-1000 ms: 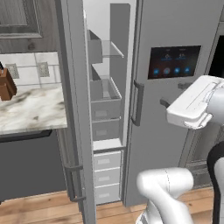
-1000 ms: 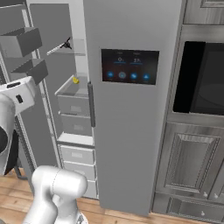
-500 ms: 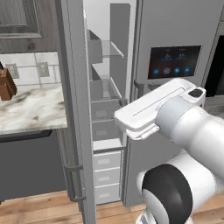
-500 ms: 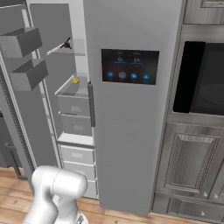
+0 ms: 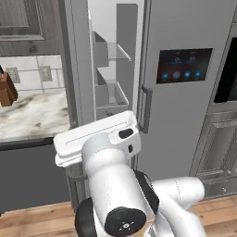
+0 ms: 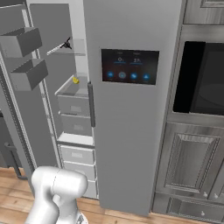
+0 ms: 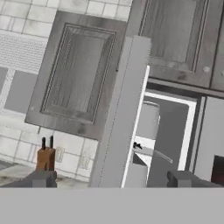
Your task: There's a fish in the fridge that needs to be moved to the freezer for freezing. Pick up the fish from the fridge, place it on any shelf in the freezer, and close the fridge and freezer doors when done.
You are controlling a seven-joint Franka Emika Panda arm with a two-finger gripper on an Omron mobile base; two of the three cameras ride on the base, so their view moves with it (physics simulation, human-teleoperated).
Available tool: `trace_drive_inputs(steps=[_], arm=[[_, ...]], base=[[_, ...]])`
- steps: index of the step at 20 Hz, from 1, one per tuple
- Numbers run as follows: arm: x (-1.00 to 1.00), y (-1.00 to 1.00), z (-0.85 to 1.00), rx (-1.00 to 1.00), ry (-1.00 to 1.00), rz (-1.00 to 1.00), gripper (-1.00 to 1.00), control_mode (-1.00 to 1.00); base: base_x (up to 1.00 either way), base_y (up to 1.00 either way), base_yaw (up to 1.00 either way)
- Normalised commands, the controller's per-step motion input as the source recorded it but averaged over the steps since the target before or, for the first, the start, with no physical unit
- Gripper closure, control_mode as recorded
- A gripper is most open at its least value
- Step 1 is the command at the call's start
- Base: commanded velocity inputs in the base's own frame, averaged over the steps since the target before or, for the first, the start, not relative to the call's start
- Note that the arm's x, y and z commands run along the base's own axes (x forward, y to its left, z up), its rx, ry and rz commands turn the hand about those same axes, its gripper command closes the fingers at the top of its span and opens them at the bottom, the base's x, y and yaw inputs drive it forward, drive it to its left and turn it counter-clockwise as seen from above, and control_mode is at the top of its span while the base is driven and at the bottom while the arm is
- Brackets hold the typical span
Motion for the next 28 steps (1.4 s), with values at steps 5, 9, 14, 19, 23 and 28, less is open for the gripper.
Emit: trace_drive_inputs(steps=[5,9,14,19,23,28], arm=[[0.33,0.75,-0.74,0.18,-0.24,-0.13,-1.00,-1.00],[0.13,0.06,-0.27,0.15,-0.13,0.01,-1.00,-1.00],[0.65,0.00,-0.38,0.02,0.01,0.05,-1.00,-1.00],[0.45,0.00,-0.24,0.01,0.00,-0.09,-1.00,-1.00],[0.52,0.00,-0.23,0.00,0.00,-0.19,-1.00,-1.00],[0.40,0.00,-0.09,0.00,0.00,-0.24,-1.00,-1.00]], base=[[0.00,0.00,0.00],[0.00,0.00,0.00],[0.00,0.00,0.00],[0.00,0.00,0.00],[0.00,0.00,0.00],[0.00,0.00,0.00]])
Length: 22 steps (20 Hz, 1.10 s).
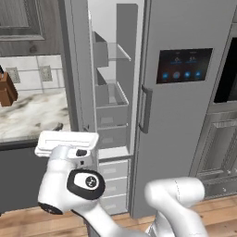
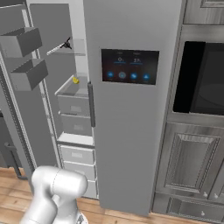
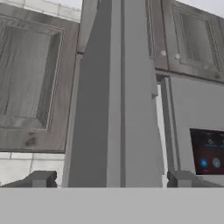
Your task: There's a fish in the fridge that needs to be moved to the freezer for freezing. Pick up the fish from the fridge, place it on any shelf in the freezer, and close the fridge and freezer doors when done.
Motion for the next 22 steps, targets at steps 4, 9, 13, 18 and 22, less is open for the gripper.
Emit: trace_drive_inputs(steps=[4,9,13,18,22], arm=[[0.28,0.00,0.00,0.00,0.00,-0.23,-1.00,-1.00],[0.20,0.00,0.00,0.00,0.00,-0.16,-1.00,-1.00],[0.07,-0.01,0.00,0.00,0.00,-0.14,-1.00,-1.00],[0.38,-0.01,0.00,0.00,0.00,-0.15,-1.00,-1.00],[0.57,-0.06,-0.01,0.00,0.00,-0.16,-1.00,-1.00]], base=[[0.00,0.00,0.00],[0.00,0.00,0.00],[0.00,0.00,0.00],[0.00,0.00,0.00],[0.00,0.00,0.00]])
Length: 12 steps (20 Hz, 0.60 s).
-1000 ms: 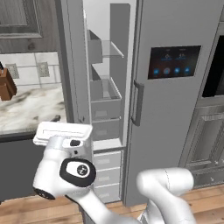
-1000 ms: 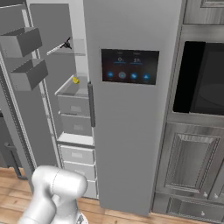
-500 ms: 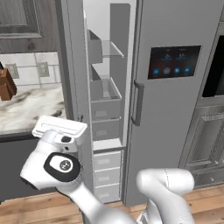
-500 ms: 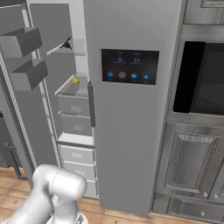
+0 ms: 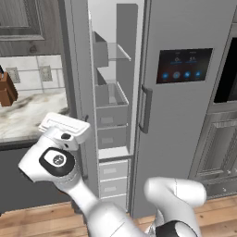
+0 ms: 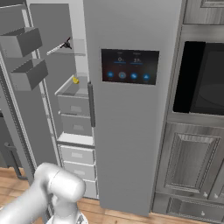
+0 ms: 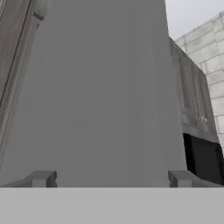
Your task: There's a fish in the fridge that needs to be moved to the freezer for freezing. Pick up the fish from the fridge, place it on any shelf in the freezer, and close the fridge and freezer doors when done.
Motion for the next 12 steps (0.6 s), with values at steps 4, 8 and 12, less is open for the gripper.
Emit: trace_drive_inputs(steps=[4,8,12], arm=[[0.63,-0.07,-0.06,0.00,0.00,-0.15,-1.00,-1.00],[0.49,-0.29,-0.01,0.00,0.00,-0.12,-1.00,-1.00],[0.17,-0.53,0.00,0.00,0.00,-0.11,-1.00,-1.00]], base=[[0.00,0.00,0.00],[0.00,0.00,0.00],[0.00,0.00,0.00]])
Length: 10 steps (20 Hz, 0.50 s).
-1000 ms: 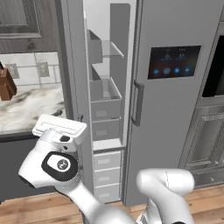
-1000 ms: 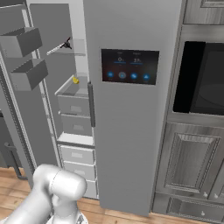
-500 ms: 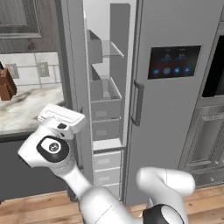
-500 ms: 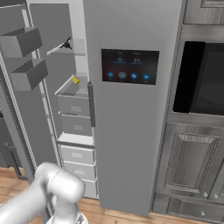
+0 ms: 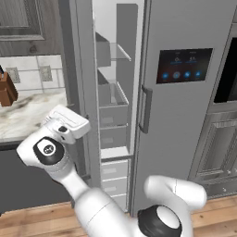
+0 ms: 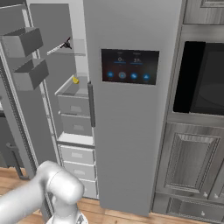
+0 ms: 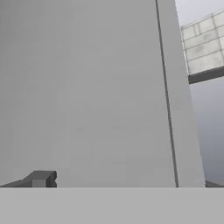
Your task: There's a fish in the fridge that needs to be moved to the freezer for freezing. Pick up the fish from the fridge, place it on any shelf in the freezer, and close the fridge and freezer doors when done.
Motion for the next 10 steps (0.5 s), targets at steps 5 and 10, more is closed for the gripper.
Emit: trace_drive_inputs(steps=[5,10], arm=[[0.00,-0.76,0.00,0.01,0.00,-0.11,-1.00,-1.00],[0.00,-0.86,0.00,0.07,0.00,-0.11,-1.00,-1.00]], base=[[0.00,0.00,0.00],[0.00,0.00,0.00]])
